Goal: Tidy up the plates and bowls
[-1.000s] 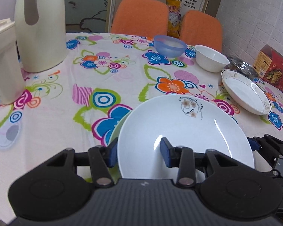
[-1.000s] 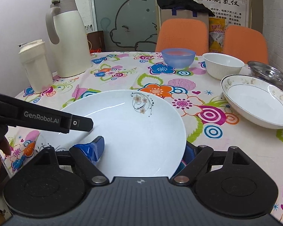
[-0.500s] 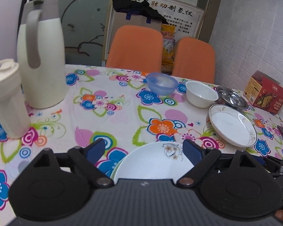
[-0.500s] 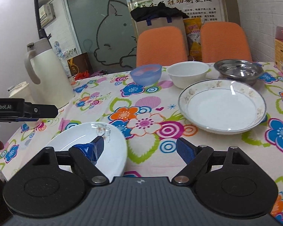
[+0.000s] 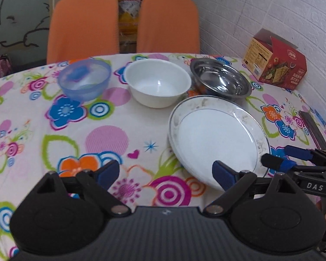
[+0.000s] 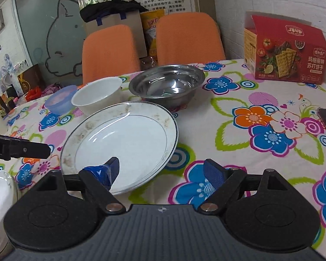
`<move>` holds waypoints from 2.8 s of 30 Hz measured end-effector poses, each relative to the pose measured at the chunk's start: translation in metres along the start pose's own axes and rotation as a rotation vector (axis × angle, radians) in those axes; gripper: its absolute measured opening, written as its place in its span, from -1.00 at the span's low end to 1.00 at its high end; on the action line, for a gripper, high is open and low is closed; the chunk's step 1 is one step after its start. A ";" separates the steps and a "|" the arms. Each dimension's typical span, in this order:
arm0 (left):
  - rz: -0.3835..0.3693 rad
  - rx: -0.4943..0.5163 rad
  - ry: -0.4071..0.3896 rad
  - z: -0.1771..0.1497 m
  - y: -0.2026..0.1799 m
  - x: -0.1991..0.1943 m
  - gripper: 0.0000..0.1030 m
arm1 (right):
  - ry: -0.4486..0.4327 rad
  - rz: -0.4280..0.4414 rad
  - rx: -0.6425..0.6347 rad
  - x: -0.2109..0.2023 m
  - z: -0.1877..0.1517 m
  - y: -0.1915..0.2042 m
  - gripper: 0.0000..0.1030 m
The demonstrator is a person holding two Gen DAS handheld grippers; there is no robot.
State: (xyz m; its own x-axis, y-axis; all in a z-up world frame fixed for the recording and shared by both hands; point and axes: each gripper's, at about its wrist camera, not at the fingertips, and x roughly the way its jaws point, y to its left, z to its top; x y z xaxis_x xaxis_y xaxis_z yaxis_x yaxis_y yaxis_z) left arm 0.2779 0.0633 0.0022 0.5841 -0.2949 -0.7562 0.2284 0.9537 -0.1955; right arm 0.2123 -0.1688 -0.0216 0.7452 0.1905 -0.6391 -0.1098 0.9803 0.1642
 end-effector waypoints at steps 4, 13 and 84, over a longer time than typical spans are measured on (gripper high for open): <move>-0.030 -0.021 0.066 0.024 -0.009 0.042 0.79 | 0.044 -0.014 -0.048 0.029 0.012 -0.003 0.38; 0.020 0.004 0.090 0.032 -0.018 0.075 0.61 | 0.034 0.011 -0.127 0.049 0.013 0.012 0.43; 0.317 -0.142 -0.210 -0.142 0.074 -0.156 0.20 | -0.143 0.302 -0.198 -0.071 -0.075 0.189 0.36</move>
State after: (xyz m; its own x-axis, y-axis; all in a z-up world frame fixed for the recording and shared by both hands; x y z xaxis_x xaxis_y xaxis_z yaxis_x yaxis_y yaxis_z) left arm 0.0926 0.1885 0.0169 0.7583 0.0237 -0.6515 -0.0897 0.9936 -0.0683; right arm 0.0886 0.0066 -0.0016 0.7423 0.4768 -0.4708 -0.4532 0.8748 0.1715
